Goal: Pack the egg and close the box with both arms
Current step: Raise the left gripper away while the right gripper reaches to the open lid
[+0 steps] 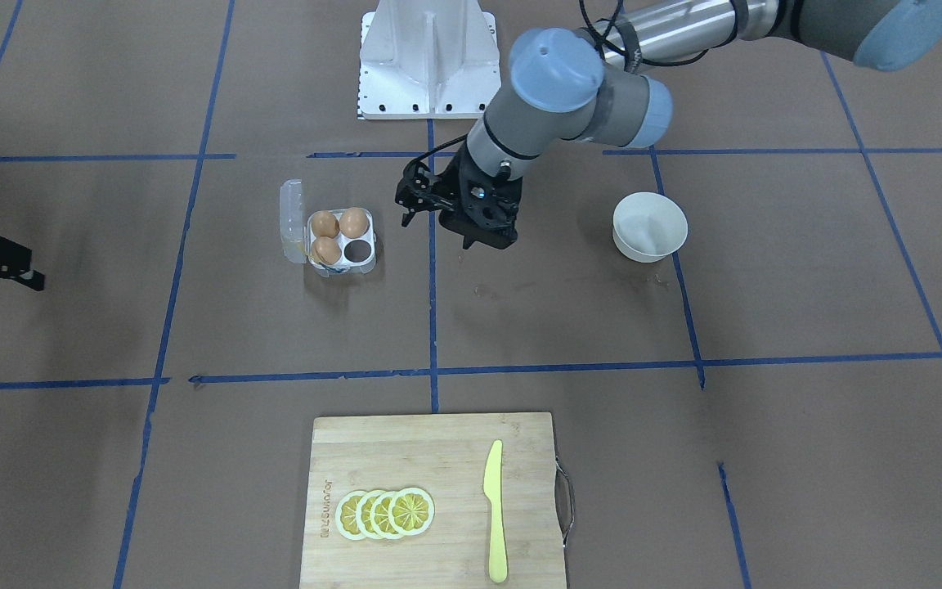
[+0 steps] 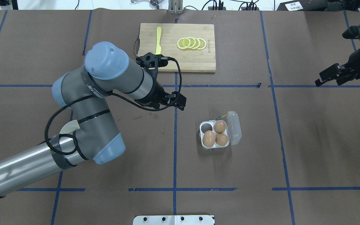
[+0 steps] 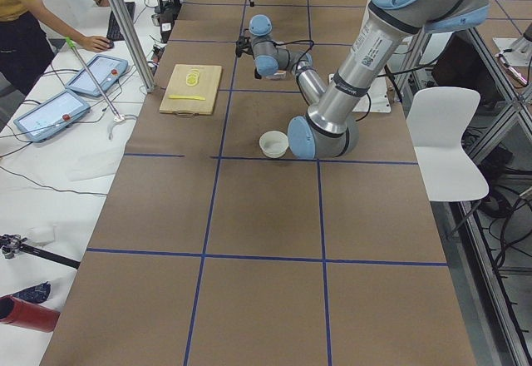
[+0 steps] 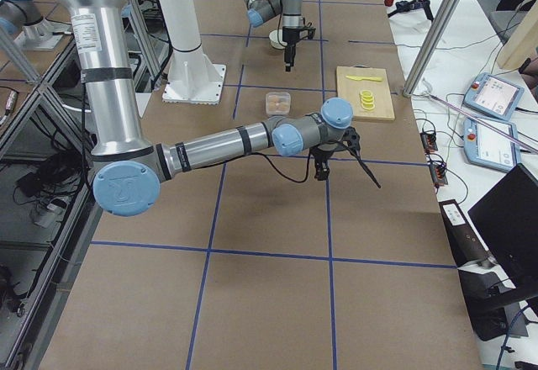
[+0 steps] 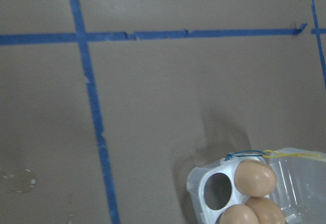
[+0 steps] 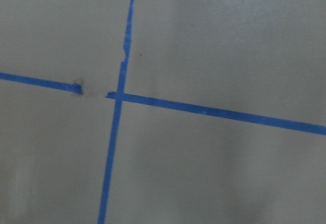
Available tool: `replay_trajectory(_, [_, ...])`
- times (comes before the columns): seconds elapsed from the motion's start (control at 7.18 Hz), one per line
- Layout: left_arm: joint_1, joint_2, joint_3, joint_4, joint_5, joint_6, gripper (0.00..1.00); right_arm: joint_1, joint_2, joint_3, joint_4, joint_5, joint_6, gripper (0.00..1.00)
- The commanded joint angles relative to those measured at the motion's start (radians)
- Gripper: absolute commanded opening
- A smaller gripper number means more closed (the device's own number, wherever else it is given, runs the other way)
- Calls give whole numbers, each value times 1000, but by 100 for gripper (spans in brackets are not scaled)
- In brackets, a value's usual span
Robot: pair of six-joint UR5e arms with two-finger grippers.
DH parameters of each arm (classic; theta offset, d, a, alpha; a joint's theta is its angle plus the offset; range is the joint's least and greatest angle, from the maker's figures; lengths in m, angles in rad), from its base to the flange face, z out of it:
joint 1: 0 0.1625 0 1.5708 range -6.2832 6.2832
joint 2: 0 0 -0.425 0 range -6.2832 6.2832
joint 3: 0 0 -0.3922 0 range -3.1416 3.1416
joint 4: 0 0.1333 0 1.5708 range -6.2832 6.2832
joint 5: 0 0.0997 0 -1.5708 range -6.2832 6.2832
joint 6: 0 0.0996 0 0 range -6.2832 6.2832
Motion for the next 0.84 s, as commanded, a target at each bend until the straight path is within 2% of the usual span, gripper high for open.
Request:
replay_trajectory(0.0, [-137, 112, -69, 1, -91, 130, 94, -207, -12, 19, 325, -128, 440, 0])
replay_trajectory(0.14, [-196, 171, -105, 0, -123, 178, 94, -271, -12, 66, 329, -157, 460, 0])
replay_trajectory(0.42, [-249, 235, -142, 1, -131, 206, 94, -383, 29, 83, 326, -260, 558, 0])
replay_trajectory(0.7, [-255, 265, -156, 1, -131, 206, 94, -401, 69, 86, 317, -262, 560, 0])
